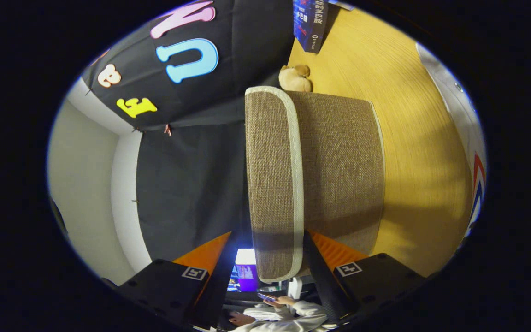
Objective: Open the storage box then place both shoes into the box .Put the left shoe in first, then the right shoe, with the right side of both shoes facing outward in a uniform manner.
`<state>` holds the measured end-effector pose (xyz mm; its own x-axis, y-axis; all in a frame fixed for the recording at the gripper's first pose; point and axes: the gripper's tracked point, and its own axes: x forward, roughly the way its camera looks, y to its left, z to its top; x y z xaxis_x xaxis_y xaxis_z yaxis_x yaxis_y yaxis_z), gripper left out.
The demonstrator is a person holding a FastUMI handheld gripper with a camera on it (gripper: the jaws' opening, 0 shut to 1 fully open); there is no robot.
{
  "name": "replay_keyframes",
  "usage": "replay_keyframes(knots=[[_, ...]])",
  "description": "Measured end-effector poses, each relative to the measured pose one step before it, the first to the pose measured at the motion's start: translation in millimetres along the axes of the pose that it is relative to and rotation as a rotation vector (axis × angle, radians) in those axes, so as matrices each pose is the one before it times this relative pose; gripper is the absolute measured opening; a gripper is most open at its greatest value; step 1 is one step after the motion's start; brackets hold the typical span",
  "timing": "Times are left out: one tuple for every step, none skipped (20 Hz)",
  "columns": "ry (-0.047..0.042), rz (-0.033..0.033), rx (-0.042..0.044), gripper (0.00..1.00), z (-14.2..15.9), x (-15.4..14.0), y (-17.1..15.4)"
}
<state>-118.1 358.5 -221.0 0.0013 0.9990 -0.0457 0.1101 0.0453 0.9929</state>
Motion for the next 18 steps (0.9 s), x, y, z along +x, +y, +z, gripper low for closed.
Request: replay_keyframes(knots=[[-0.00247,0.00879,0.00289,0.85,-0.74,-1.29,4.21],[0.00147,0.00137,0.00112,0.85,-3.71,-0.68,1.98],[0.01316,0.00183,0.00656,0.85,-2.95,-1.39,2.28],[0.01604,-0.00007,0.01287,0.85,-4.94,-1.61,3.38],[0.01048,-0.00106,0.00919,0.81,-3.30,-2.10,1.99],[0.01015,0.00422,0.00258,0.77,-2.43,-0.08,3.94],[0.01297,0.01809,0.00520,0.76,-4.00,0.87,6.96],[0.01273,0.02224,0.00461,0.76,-6.07,-1.47,9.85],[-0.01408,-0.01282,-0.00582,0.69,0.82,1.15,0.64],[-0.00038,0.00545,-0.00112,0.60,0.01,3.00,1.49],[0.01412,0.00929,0.01261,0.50,-3.63,2.02,3.64],[0.00659,0.00370,0.00854,0.50,-1.26,3.05,4.49],[0.00505,0.00758,-0.00229,0.50,-0.31,3.43,4.68],[0.00520,0.00088,-0.00946,0.50,-1.17,0.69,4.38],[0.00639,-0.00788,-0.00990,0.50,-0.10,3.98,1.19],[0.00760,-0.01274,-0.00869,0.50,-0.66,4.30,-1.05],[0.00453,-0.02143,-0.01078,0.50,-0.52,3.56,-2.54],[0.00123,-0.02140,-0.00992,0.50,0.47,3.30,-4.59]])
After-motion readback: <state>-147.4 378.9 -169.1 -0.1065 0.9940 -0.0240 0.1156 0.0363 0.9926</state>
